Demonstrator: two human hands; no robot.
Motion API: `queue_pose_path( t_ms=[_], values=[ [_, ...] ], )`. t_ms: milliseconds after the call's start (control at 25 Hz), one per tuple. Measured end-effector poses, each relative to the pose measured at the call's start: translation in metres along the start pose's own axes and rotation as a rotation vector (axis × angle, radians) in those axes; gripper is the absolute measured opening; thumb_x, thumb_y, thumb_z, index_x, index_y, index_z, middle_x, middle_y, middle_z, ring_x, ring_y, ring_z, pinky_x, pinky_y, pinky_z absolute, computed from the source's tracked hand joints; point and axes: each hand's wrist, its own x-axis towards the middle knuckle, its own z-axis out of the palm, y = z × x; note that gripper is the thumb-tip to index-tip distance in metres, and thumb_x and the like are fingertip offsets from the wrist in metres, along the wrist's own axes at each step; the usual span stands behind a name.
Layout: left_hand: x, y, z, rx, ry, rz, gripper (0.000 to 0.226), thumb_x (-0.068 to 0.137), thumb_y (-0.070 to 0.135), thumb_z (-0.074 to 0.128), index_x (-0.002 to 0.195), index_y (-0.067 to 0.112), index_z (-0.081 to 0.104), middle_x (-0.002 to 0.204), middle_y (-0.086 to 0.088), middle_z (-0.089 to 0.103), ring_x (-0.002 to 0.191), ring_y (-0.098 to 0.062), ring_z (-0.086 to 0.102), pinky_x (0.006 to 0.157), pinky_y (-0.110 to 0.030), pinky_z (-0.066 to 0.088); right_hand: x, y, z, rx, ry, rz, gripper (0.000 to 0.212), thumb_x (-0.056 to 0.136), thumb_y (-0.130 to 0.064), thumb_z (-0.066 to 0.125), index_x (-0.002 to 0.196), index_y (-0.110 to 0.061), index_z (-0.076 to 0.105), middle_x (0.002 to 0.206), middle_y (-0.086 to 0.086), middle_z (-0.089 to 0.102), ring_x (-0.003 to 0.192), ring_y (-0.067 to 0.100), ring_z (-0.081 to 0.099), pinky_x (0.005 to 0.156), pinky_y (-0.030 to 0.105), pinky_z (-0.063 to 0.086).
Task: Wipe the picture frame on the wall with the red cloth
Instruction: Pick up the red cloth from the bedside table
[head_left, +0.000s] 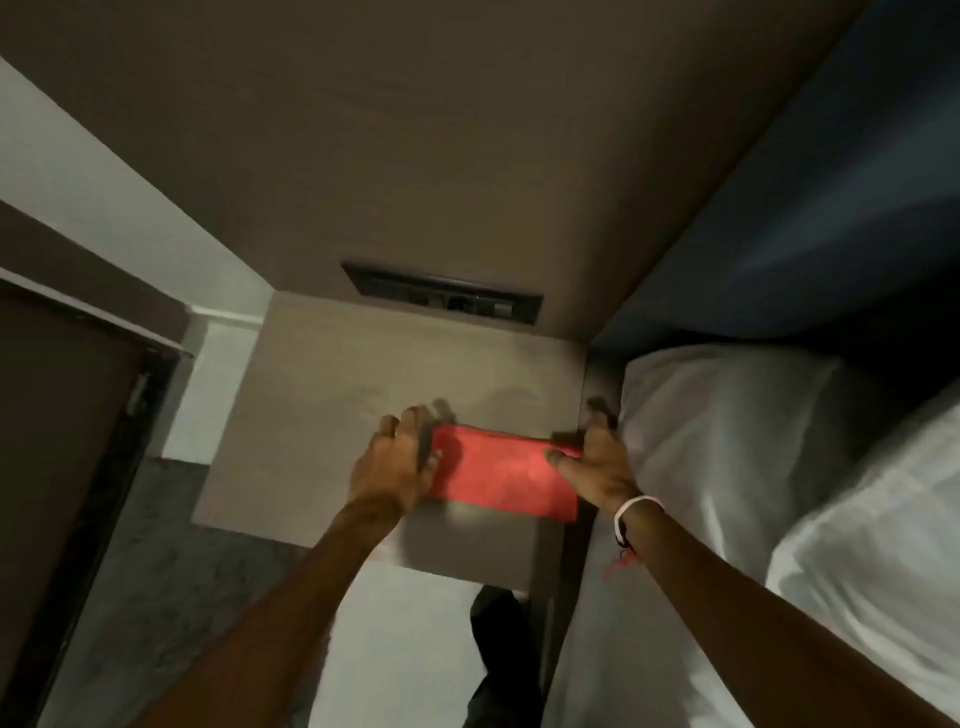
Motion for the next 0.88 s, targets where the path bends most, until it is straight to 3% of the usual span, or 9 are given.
queue_pose_path(
  t_ms=[80, 160, 320, 480, 560, 640, 720, 880],
  values=[
    [0.017, -0.005, 0.025, -0.128, -0.056, -0.059, 0.063, 0.093, 0.041, 0.065, 0.145, 0.017, 0.04, 0.134, -0.018, 0.051, 0.121, -0.044, 0.058, 0.099, -0.05, 0.05, 0.014, 0.017, 0.012, -0.06, 0.009, 0.132, 0.081, 0.084, -0.024, 0.081, 0.148, -0.004, 0.036, 0.138, 0.019, 0.061, 0.13, 0.038, 0.057, 0.113, 0.041, 0.045],
    [0.027, -0.005, 0.044, -0.215, -0.098, -0.119, 0.071, 0.088, 0.039, 0.073, 0.146, 0.014, 0.041, 0.133, -0.02, 0.053, 0.12, -0.044, 0.059, 0.102, -0.048, 0.049, 0.025, 0.034, 0.022, 0.051, -0.02, 0.223, 0.08, 0.08, -0.02, 0.086, 0.143, -0.003, 0.041, 0.134, 0.021, 0.062, 0.127, 0.039, 0.06, 0.111, 0.046, 0.048],
    [0.039, -0.002, 0.07, -0.348, 0.006, -0.18, 0.079, 0.082, 0.018, 0.08, 0.149, 0.011, 0.038, 0.137, -0.025, 0.055, 0.123, -0.047, 0.058, 0.102, -0.047, 0.048, 0.033, 0.051, 0.036, 0.077, 0.03, 0.245, 0.087, 0.074, -0.015, 0.09, 0.144, -0.002, 0.041, 0.134, 0.023, 0.059, 0.126, 0.039, 0.058, 0.105, 0.039, 0.049],
    [0.047, -0.002, 0.071, -0.503, -0.044, -0.233, 0.063, 0.075, 0.01, 0.083, 0.134, 0.017, 0.063, 0.122, -0.017, 0.072, 0.114, -0.036, 0.068, 0.093, -0.037, 0.056, 0.03, 0.058, 0.039, 0.034, 0.076, 0.234, 0.048, 0.086, -0.007, 0.077, 0.129, 0.006, 0.06, 0.128, 0.028, 0.065, 0.122, 0.041, 0.062, 0.1, 0.036, 0.048],
    [0.043, 0.002, 0.06, -0.567, -0.061, -0.236, 0.047, 0.074, 0.01, 0.086, 0.119, 0.012, 0.074, 0.112, -0.016, 0.077, 0.107, -0.034, 0.072, 0.088, -0.036, 0.059, 0.025, 0.055, 0.03, 0.066, 0.103, 0.191, 0.032, 0.091, -0.002, 0.068, 0.121, 0.008, 0.064, 0.122, 0.029, 0.068, 0.117, 0.043, 0.064, 0.099, 0.04, 0.051],
    [0.039, 0.009, 0.042, -0.618, -0.02, -0.206, 0.037, 0.074, 0.006, 0.084, 0.111, 0.007, 0.076, 0.105, -0.016, 0.078, 0.099, -0.031, 0.073, 0.087, -0.037, 0.059, 0.018, 0.04, 0.017, 0.063, 0.117, 0.121, 0.026, 0.094, -0.004, 0.065, 0.119, 0.007, 0.067, 0.12, 0.027, 0.07, 0.114, 0.042, 0.066, 0.092, 0.035, 0.05],
    [0.032, 0.015, 0.015, -0.654, 0.056, -0.16, 0.034, 0.076, 0.002, 0.081, 0.108, 0.007, 0.075, 0.097, -0.01, 0.075, 0.088, -0.026, 0.069, 0.082, -0.032, 0.056, 0.008, 0.013, 0.004, 0.067, 0.143, 0.032, 0.031, 0.096, -0.008, 0.065, 0.126, 0.002, 0.064, 0.124, 0.023, 0.07, 0.116, 0.038, 0.066, 0.09, 0.03, 0.047],
    [0.004, 0.021, -0.067, -0.767, 0.18, -0.019, 0.025, 0.078, -0.006, 0.077, 0.094, 0.011, 0.067, 0.087, -0.005, 0.068, 0.077, -0.019, 0.061, 0.076, -0.029, 0.049, -0.031, -0.056, -0.025, 0.206, 0.19, -0.255, 0.042, 0.098, -0.012, 0.064, 0.138, -0.005, 0.054, 0.127, 0.018, 0.068, 0.116, 0.035, 0.065, 0.101, 0.041, 0.052]
  ],
)
